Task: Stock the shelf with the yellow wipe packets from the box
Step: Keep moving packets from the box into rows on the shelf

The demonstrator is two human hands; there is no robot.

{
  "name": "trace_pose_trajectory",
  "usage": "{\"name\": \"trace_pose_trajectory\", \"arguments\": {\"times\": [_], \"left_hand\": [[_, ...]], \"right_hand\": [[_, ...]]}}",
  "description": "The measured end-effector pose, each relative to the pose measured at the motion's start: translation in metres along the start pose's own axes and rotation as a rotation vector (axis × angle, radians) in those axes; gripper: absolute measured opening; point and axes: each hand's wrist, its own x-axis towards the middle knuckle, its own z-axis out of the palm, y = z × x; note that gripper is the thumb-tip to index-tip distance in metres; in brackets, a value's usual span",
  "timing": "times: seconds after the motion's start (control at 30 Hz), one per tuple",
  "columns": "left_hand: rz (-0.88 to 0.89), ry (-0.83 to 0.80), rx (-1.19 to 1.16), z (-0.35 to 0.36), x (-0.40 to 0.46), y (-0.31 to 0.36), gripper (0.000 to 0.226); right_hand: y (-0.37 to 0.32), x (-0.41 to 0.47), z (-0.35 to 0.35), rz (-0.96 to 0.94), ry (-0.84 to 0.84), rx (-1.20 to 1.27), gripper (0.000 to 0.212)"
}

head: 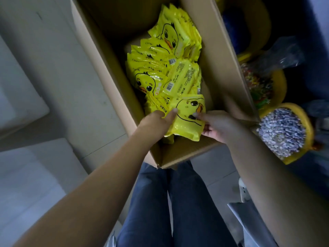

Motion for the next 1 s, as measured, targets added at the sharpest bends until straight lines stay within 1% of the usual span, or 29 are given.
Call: {"name": "trace_pose_trajectory", "arguments": {"times": [0.07, 0.1, 0.13, 0.17, 0.2, 0.27, 0.37, 0.43, 0.5, 0.57, 0.63, 0.67, 0.7, 0.77, 0.8, 0.83, 0.9, 0.93, 1.0], "left_hand": [[-0.11, -0.106, -0.408, -0.006, -0.004, 0.006, 0.071], [-0.14, -0.161, -0.606, -0.011, -0.008, 0.008, 0.064], [-0.143, -0.206, -0.779, -0.017, -0.011, 0.009, 0.051], [-0.126, -0.229, -0.901, -0.022, -0.014, 0.008, 0.037], [-0.102, -0.23, -0.958, -0.027, -0.014, 0.007, 0.028], [-0.046, -0.195, -0.978, -0.037, -0.015, 0.003, 0.022], [0.042, -0.127, -0.945, -0.054, -0.01, -0.009, 0.02], [0.097, -0.078, -0.913, -0.066, -0.007, -0.019, 0.017], [0.151, -0.064, -0.887, -0.079, -0.004, -0.03, 0.016], [0.203, -0.097, -0.864, -0.092, -0.003, -0.041, 0.03], [0.265, -0.131, -0.877, -0.105, -0.002, -0.053, 0.056], [0.288, -0.139, -0.904, -0.11, -0.001, -0.06, 0.069], [0.304, -0.143, -0.941, -0.115, -0.001, -0.067, 0.076], [0.297, -0.115, -0.994, -0.12, -0.001, -0.08, 0.081], [0.277, -0.081, -0.985, -0.122, 0.0, -0.086, 0.08], [0.252, -0.042, -0.961, -0.123, 0.001, -0.091, 0.072], [0.2, 0.024, -0.907, -0.123, 0.003, -0.098, 0.044], [0.174, 0.042, -0.9, -0.123, 0.003, -0.1, 0.034], [0.152, 0.073, -0.93, -0.123, 0.004, -0.104, 0.029]], "right_hand": [[-0.002, -0.014, 0.007, -0.09, -0.05, 0.086, 0.009], [-0.005, -0.019, 0.01, -0.125, -0.06, 0.088, 0.009], [-0.007, -0.021, 0.013, -0.154, -0.069, 0.088, 0.009], [-0.009, -0.022, 0.015, -0.176, -0.089, 0.094, 0.008], [-0.01, -0.021, 0.017, -0.189, -0.119, 0.097, 0.006], [-0.013, -0.017, 0.02, -0.198, -0.18, 0.087, 0.007], [-0.018, -0.006, 0.023, -0.206, -0.206, 0.06, 0.024], [-0.023, 0.0, 0.028, -0.227, -0.213, 0.022, 0.023], [-0.03, 0.008, 0.033, -0.233, -0.215, 0.021, 0.022], [-0.04, 0.018, 0.039, -0.241, -0.211, 0.035, 0.03], [-0.053, 0.029, 0.047, -0.252, -0.188, 0.02, 0.042], [-0.058, 0.036, 0.051, -0.257, -0.16, -0.031, 0.045], [-0.062, 0.044, 0.055, -0.26, -0.123, -0.106, 0.046], [-0.069, 0.057, 0.063, -0.262, -0.062, -0.242, 0.047], [-0.072, 0.063, 0.068, -0.273, -0.045, -0.283, 0.046], [-0.075, 0.069, 0.074, -0.288, -0.037, -0.305, 0.043], [-0.08, 0.078, 0.084, -0.311, -0.017, -0.324, 0.036], [-0.083, 0.083, 0.091, -0.319, -0.001, -0.344, 0.032], [-0.09, 0.093, 0.102, -0.337, 0.076, -0.416, 0.024]]}}
